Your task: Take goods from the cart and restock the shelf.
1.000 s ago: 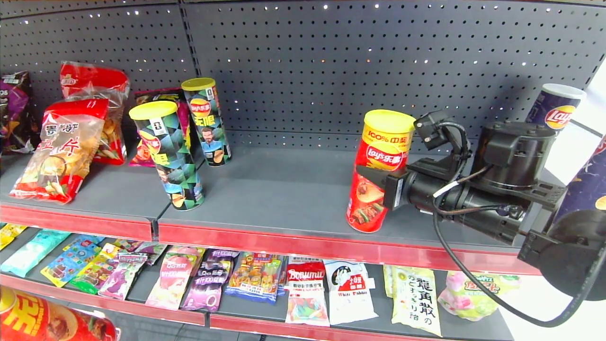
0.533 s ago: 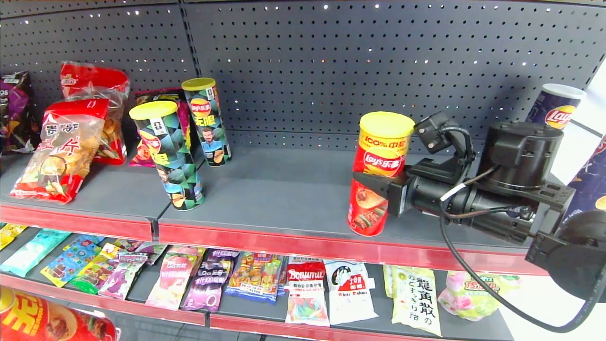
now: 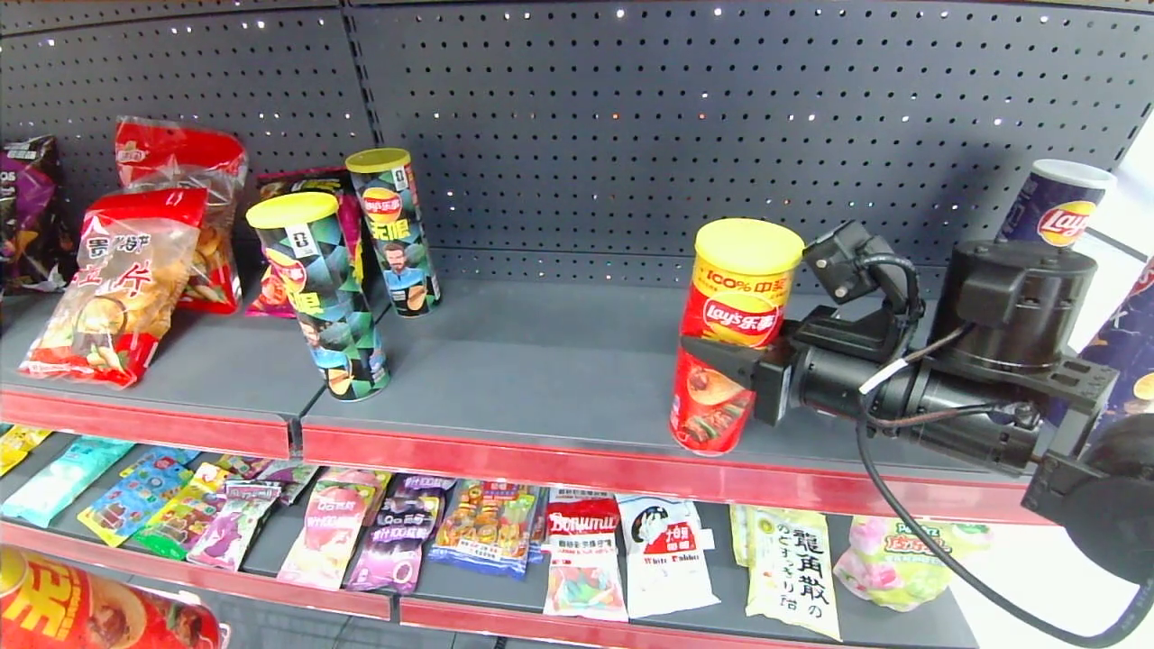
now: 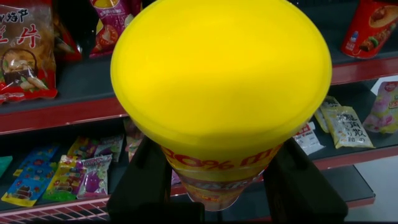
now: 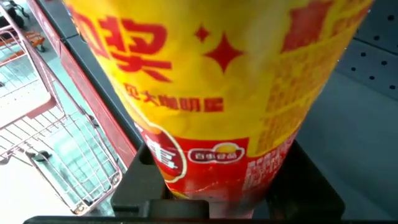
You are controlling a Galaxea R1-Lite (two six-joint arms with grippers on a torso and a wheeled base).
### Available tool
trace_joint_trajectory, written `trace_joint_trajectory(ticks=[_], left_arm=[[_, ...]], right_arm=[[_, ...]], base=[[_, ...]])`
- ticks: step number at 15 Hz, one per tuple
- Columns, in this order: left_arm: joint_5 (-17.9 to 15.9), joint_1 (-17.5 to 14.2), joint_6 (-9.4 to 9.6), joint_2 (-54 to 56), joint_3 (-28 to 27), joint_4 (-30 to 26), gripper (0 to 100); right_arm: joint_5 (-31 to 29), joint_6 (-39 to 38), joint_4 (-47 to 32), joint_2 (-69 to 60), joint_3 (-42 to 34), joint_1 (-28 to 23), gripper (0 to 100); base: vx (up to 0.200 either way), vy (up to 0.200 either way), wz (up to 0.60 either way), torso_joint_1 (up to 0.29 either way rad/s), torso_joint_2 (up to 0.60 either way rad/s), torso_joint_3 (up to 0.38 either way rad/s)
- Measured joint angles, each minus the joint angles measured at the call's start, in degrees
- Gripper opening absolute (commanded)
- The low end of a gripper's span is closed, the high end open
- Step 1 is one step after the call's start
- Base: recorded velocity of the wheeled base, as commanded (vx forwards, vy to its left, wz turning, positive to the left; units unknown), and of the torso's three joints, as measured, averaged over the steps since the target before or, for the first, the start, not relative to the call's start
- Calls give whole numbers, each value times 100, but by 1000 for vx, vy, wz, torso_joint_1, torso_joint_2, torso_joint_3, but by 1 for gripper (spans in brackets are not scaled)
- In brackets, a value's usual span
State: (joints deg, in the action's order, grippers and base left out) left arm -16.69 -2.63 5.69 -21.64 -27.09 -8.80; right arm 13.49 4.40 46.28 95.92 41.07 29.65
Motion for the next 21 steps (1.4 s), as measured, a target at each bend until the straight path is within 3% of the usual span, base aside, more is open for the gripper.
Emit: trace_joint_trajectory(ticks=[3, 4, 14, 21], left_arm=[[0, 2, 0, 1, -11, 2, 0], [0, 2, 2, 1, -13, 0, 0], [-6, 2, 0, 1, -22, 0, 0], [-74, 10, 2, -197, -130, 10, 0]], right_arm=[[2, 11, 6, -7, -44, 1, 0], [2, 16, 15, -11, -76, 4, 100], [-33, -27, 269, -123, -361, -13, 100], [-34, -44, 279, -1306, -1691, -107, 100]], base=[[0, 0, 0, 0, 0, 0], [0, 0, 0, 0, 0, 0], [0, 0, 0, 0, 0, 0], [0, 0, 0, 0, 0, 0]])
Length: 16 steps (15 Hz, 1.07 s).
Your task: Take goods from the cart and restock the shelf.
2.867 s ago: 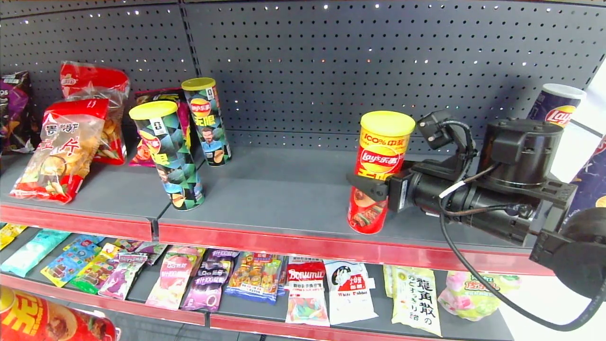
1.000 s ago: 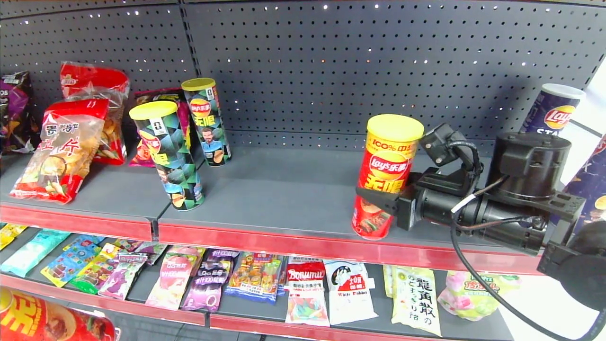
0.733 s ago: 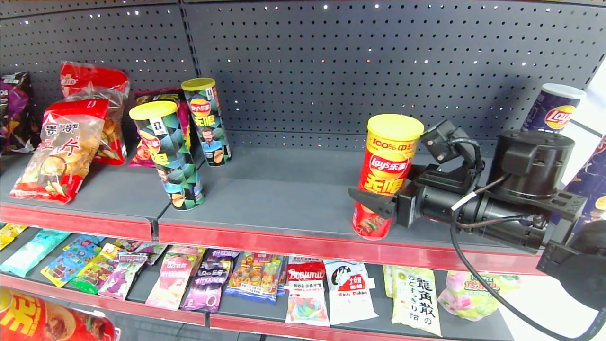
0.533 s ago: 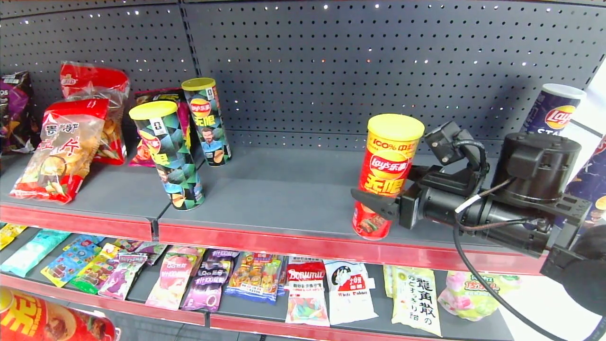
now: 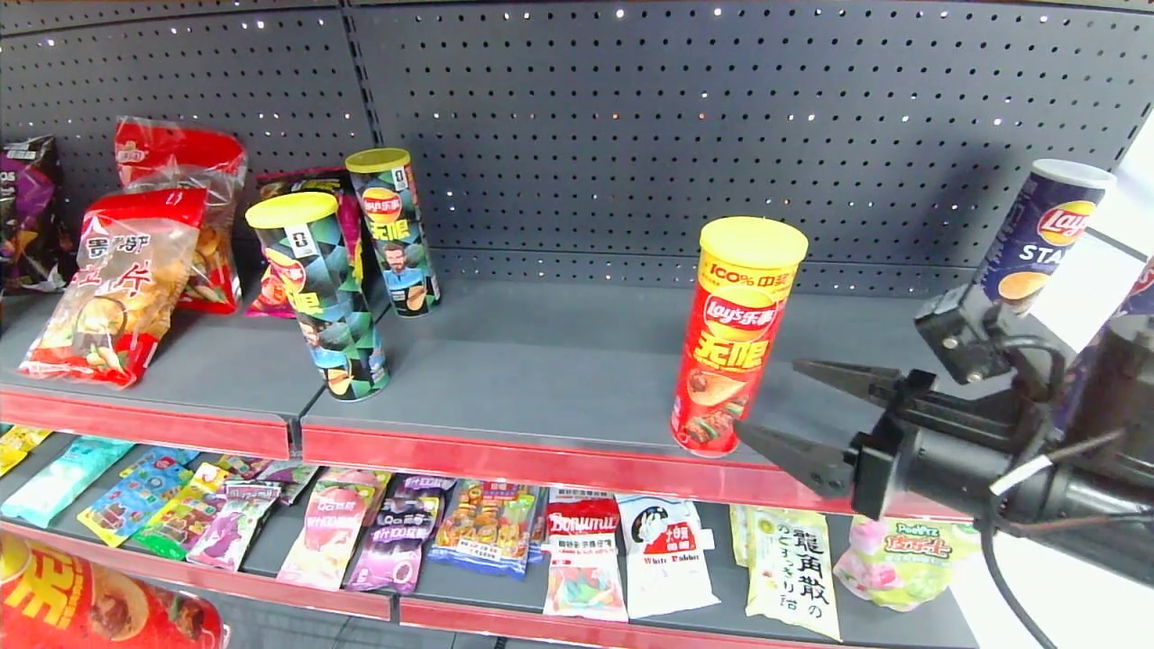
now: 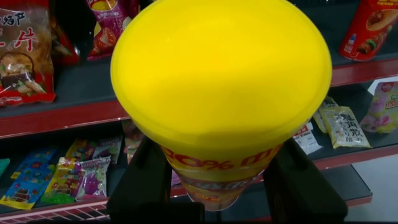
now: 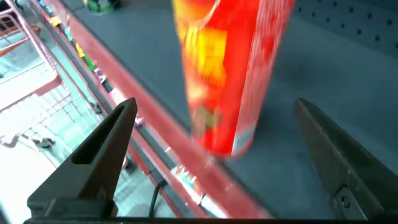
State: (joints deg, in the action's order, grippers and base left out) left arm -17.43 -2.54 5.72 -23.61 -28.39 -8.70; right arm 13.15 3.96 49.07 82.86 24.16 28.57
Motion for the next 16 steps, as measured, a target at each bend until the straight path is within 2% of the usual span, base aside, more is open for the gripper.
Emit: trace_joint_trajectory(ticks=[3, 4, 6, 9, 11, 14, 15, 16], left_arm=[[-93, 0, 0, -155, -29, 11, 0], [-93, 0, 0, -205, -41, 39, 0], [-99, 0, -2, -319, -71, 102, 0], [-315, 0, 0, -684, -195, 457, 0], [-558, 0, 0, -935, -241, 723, 0], [-629, 0, -61, -1106, -250, 712, 0], [-638, 0, -83, -1161, -265, 718, 0], [-644, 0, -88, -1228, -267, 720, 0]], right_arm=[[22, -30, -57, -952, -697, -206, 100], [30, -35, -133, -1315, -875, -474, 100], [50, -51, -605, -2161, -1165, -1339, 100], [72, -44, -1888, -3385, -1248, -2070, 100], [56, 11, -3700, -4526, -1011, -2387, 100], [-71, 82, -6226, -6093, -622, -2806, 100], [-224, 93, -6734, -6533, -562, -2937, 100], [-691, 93, -7216, -6972, -528, -3083, 100]], base=[[0, 0, 0, 0, 0, 0], [0, 0, 0, 0, 0, 0], [0, 0, 0, 0, 0, 0], [0, 0, 0, 0, 0, 0], [0, 0, 0, 0, 0, 0], [0, 0, 0, 0, 0, 0], [0, 0, 0, 0, 0, 0], [0, 0, 0, 0, 0, 0]])
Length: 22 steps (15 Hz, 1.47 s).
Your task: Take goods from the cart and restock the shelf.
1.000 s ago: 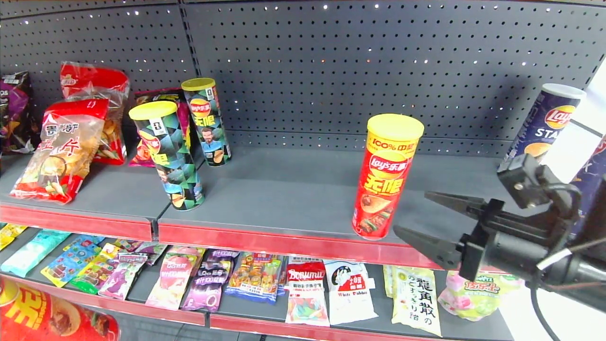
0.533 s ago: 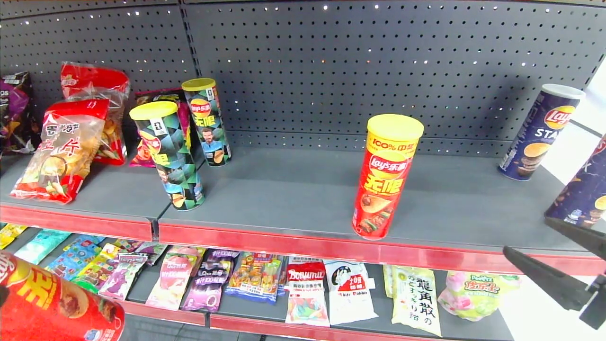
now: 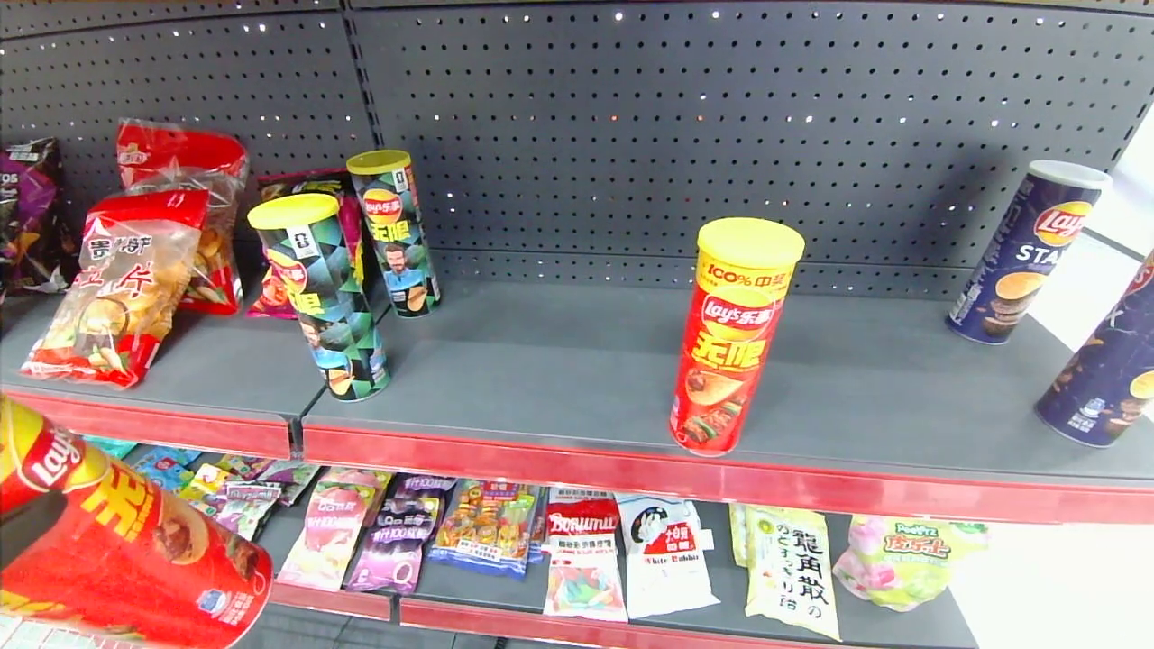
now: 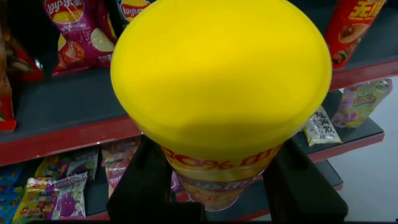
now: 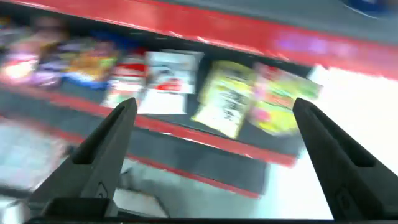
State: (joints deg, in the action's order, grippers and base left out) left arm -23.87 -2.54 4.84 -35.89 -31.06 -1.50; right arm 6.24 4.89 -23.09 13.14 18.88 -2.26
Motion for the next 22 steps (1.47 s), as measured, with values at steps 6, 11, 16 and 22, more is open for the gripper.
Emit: trace_joint_trajectory(ticks=[6, 11, 16, 22], left_arm=[[-10, 0, -5, -265, 41, 157, 0], [-5, 0, -17, -291, 48, 210, 0], [-5, 0, -57, -247, 129, 251, 0], [0, 1, -99, -33, 336, 256, 0]], right_arm=[[656, -32, 440, -717, -769, -212, 100], [-91, -13, 2675, -777, -1773, -228, 100], [-545, -467, 2276, -789, -1872, -176, 100], [-390, -479, 2299, -1243, -1888, 230, 100]], base=[[0, 0, 0, 0, 0, 0], [0, 0, 0, 0, 0, 0], [0, 0, 0, 0, 0, 0], [0, 0, 0, 0, 0, 0]])
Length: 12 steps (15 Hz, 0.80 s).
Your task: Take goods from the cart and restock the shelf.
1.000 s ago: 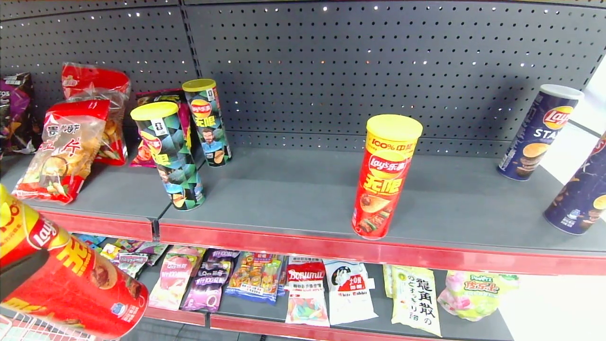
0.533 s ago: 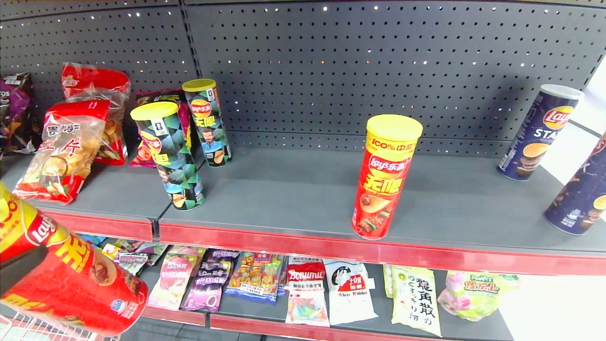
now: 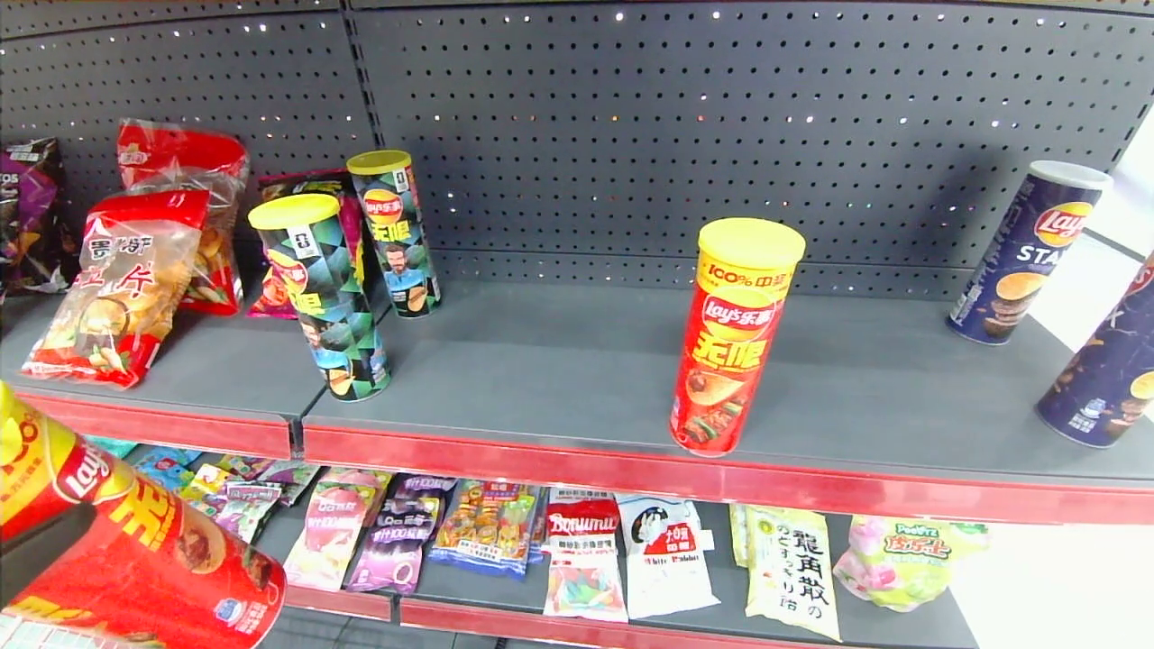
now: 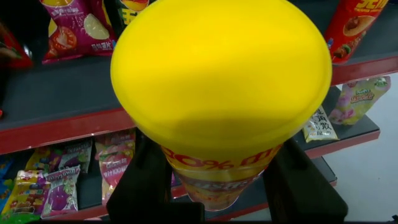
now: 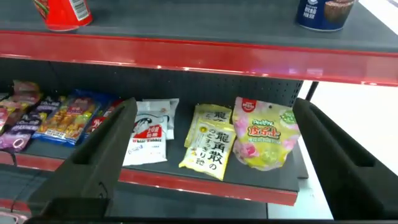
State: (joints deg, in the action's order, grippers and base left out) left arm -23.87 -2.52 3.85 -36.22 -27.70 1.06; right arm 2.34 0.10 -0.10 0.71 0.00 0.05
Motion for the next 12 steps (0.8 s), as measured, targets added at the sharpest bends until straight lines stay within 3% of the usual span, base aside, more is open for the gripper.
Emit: trace_joint_trajectory(ticks=[2, 11, 12], left_arm=[[-2, -1, 0, 17, 0, 0, 0], [-5, 5, 2, -29, -160, 17, 0], [-5, 0, 5, -46, -182, 24, 0]], right_arm=[[-2, 1, -1, -41, 0, 6, 100], [-18, 12, -4, -63, 0, 9, 100], [-16, 12, -4, -63, 0, 9, 100]], base=[[0, 0, 0, 0, 0, 0], [0, 0, -600, 5, 2, 7], [0, 0, 0, 0, 0, 0]])
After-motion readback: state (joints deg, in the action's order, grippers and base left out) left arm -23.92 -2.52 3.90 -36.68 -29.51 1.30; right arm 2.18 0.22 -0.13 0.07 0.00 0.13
